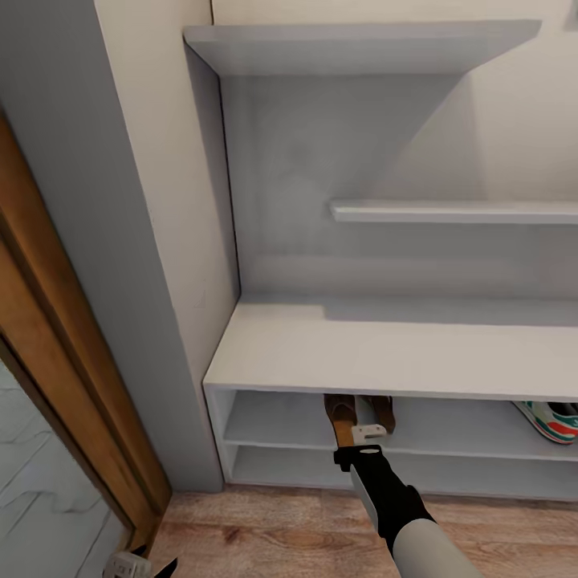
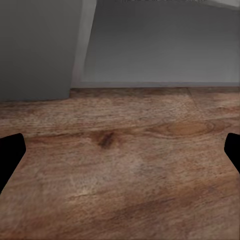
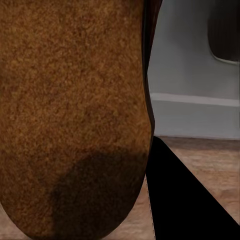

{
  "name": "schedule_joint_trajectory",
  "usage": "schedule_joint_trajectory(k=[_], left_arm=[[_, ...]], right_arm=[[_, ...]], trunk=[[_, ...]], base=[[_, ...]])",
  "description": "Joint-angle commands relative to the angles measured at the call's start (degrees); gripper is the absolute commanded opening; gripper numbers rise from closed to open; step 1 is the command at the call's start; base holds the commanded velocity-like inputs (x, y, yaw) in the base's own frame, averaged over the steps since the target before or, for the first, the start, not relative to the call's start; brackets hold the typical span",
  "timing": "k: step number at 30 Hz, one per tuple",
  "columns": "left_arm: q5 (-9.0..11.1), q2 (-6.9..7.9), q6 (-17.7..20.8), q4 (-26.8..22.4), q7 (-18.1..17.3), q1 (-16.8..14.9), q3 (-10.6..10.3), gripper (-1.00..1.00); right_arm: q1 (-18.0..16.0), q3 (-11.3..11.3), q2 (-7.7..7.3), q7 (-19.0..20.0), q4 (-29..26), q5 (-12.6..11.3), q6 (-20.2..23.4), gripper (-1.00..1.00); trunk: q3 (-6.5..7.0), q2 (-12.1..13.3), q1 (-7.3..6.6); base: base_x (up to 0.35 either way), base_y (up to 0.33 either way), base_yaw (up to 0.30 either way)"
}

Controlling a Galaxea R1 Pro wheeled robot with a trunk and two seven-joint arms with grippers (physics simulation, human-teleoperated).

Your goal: Pick up the two gym shoes and the two sandals from the corridor floor and place them onto the hallstand (shoe rack) in the corridor, making sure they are on the rack and not on the floor. Arrange them so the two gym shoes are next to each other and the two sandals are next to each other.

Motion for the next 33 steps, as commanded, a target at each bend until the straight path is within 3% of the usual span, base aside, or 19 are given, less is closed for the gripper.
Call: schedule_joint_trajectory(k=[1,33], left_arm=[[-0.1,-0.02,-0.2,0.0,-0.3,0.0,0.3,1.0],[-0.1,-0.02,-0.2,0.0,-0.2,0.0,0.4,1.0]], right_arm=[[0.0,-0.3,0.07,0.2,-0.1,0.4,0.3,-1.0],[0.0,-0.3,0.07,0.2,-0.1,0.5,0.3,-1.0]], trunk=[[-0.05,0.0,0.0],[-0.05,0.0,0.0]], base=[[0.046,-0.024,0.0],[0.046,-0.019,0.0]])
